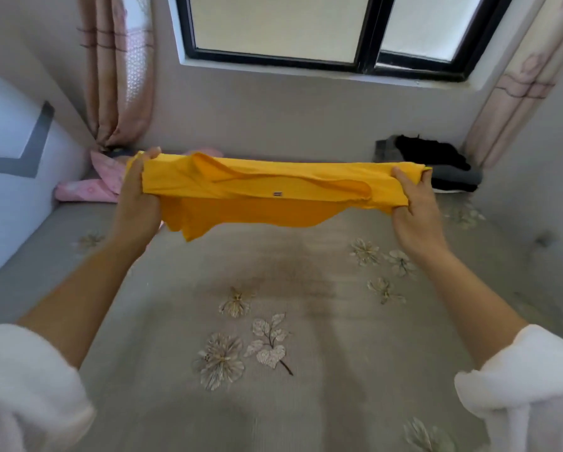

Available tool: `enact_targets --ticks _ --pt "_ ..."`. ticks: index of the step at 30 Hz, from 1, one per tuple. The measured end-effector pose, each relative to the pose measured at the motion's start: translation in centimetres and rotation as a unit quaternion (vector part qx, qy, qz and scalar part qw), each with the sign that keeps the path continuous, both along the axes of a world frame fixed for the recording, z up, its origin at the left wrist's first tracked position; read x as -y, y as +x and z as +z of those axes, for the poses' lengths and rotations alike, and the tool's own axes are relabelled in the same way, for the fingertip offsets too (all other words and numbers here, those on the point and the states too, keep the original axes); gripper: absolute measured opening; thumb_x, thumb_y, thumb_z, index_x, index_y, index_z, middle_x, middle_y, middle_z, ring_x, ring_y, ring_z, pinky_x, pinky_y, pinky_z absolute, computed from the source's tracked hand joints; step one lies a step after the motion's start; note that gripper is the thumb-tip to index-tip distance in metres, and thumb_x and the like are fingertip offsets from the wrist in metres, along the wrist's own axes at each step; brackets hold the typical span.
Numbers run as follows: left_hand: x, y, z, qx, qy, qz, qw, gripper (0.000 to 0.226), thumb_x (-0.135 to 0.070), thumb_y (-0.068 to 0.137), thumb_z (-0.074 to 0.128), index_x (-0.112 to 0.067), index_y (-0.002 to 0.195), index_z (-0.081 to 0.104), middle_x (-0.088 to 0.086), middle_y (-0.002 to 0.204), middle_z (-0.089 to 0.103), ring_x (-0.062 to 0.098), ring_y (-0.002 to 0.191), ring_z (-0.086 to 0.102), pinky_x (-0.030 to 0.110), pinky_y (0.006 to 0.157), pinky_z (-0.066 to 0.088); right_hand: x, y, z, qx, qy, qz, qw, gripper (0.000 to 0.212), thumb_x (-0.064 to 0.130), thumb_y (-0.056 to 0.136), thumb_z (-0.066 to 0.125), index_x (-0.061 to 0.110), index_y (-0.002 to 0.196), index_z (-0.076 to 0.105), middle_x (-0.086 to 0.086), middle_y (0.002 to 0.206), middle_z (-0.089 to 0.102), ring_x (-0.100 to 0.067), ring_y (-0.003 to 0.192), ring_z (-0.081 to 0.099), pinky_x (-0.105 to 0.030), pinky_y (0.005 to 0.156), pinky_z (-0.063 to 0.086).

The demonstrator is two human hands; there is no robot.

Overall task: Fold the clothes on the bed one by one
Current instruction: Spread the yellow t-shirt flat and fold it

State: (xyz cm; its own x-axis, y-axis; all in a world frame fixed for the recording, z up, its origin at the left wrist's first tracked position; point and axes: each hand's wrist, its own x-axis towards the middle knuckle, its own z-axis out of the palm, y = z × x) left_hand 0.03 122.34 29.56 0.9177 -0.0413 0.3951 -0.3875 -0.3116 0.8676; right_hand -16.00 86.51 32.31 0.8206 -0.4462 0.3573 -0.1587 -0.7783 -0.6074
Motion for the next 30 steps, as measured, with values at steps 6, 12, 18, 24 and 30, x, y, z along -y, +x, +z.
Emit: enact_targets --ticks 6,12,18,24,30 --pt "-3.5 -5.0 -12.8 -0.119 0.127 -0.025 0.984 0.053 0.011 0.090 0.036 -0.008 0.139 0.042 0.022 0.141 0.041 0.044 0.122 0.044 0.059 0.101 0.038 -1.8 -4.6 -10.4 -0.116 0.004 0.010 0.993 0.053 0.002 0.097 0.043 0.013 0.148 0.032 -0.017 0.158 0.014 -0.034 0.148 0.002 -0.050 0.117 0.014" --pt "-6.1 -11.5 -23.5 -0.257 0.261 -0.049 0.929 0.053 0.005 0.094 0.043 -0.013 0.144 0.039 0.024 0.143 0.039 0.038 0.131 0.038 0.047 0.108 0.032 -3.7 -10.0 -22.4 -0.255 0.022 0.024 0.966 0.055 0.007 0.098 0.045 0.014 0.149 0.026 -0.016 0.159 0.013 -0.032 0.148 0.000 -0.049 0.117 0.013" --pt "-8.7 -18.7 -33.8 -0.389 0.351 -0.062 0.849 0.056 0.000 0.093 0.047 -0.016 0.146 0.034 0.021 0.133 0.041 0.036 0.122 0.042 0.040 0.101 0.033 -6.0 -16.4 -34.2 -0.386 0.019 0.039 0.921 0.061 0.015 0.100 0.042 0.019 0.152 0.011 -0.010 0.161 -0.001 -0.029 0.148 -0.009 -0.046 0.117 0.009" --pt "-11.5 -24.9 -40.6 -0.521 0.479 -0.106 0.698 0.059 -0.031 0.100 0.043 -0.023 0.152 0.016 0.015 0.159 -0.002 0.038 0.144 0.008 0.046 0.116 0.018 -8.4 -22.8 -41.0 -0.585 0.022 0.065 0.808 0.062 0.034 0.102 0.035 0.021 0.154 0.005 -0.008 0.162 -0.002 -0.028 0.148 -0.002 -0.043 0.117 0.014" --pt "-7.5 -29.3 -41.2 -0.377 0.517 -0.038 0.768 0.074 -0.023 0.085 0.060 -0.020 0.148 0.021 0.011 0.158 -0.006 0.033 0.144 -0.007 0.055 0.114 0.009 -10.2 -23.5 -41.9 -0.535 0.007 0.015 0.845 0.053 0.026 0.094 0.049 0.015 0.144 0.035 -0.007 0.154 0.026 -0.028 0.139 0.022 -0.040 0.111 0.027"
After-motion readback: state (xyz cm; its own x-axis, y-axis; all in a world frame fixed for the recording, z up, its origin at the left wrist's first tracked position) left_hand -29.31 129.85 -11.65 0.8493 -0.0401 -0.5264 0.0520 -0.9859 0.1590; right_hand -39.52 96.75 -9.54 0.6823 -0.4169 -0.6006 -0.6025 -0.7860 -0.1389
